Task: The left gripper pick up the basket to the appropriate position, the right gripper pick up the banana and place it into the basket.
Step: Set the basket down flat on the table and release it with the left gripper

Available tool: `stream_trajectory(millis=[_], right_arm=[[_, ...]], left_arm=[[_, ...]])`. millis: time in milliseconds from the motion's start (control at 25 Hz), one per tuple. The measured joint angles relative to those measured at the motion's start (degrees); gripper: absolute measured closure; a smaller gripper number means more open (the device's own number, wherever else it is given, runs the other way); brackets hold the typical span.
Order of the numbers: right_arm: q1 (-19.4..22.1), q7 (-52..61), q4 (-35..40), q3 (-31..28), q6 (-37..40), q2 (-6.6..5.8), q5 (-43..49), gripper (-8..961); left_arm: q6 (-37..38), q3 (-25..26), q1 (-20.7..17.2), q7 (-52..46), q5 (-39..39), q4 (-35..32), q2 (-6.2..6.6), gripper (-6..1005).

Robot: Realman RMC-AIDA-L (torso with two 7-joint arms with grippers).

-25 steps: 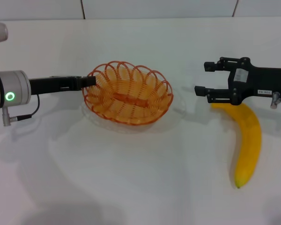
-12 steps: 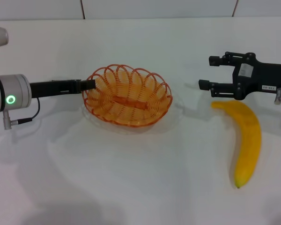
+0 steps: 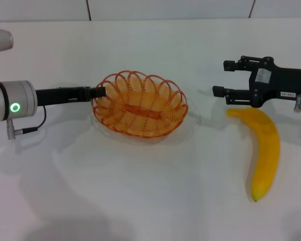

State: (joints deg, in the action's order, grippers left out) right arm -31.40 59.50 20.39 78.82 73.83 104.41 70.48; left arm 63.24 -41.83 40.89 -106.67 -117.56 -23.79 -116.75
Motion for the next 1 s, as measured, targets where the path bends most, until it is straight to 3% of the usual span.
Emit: stream_trajectory(millis=[1000], right_arm=[[-0.1, 0.0, 0.0, 0.4, -0.3, 0.09, 0.0, 188]], left_arm=[[-0.2, 0.0, -0.4, -0.4, 1.6, 0.1, -0.06, 901]])
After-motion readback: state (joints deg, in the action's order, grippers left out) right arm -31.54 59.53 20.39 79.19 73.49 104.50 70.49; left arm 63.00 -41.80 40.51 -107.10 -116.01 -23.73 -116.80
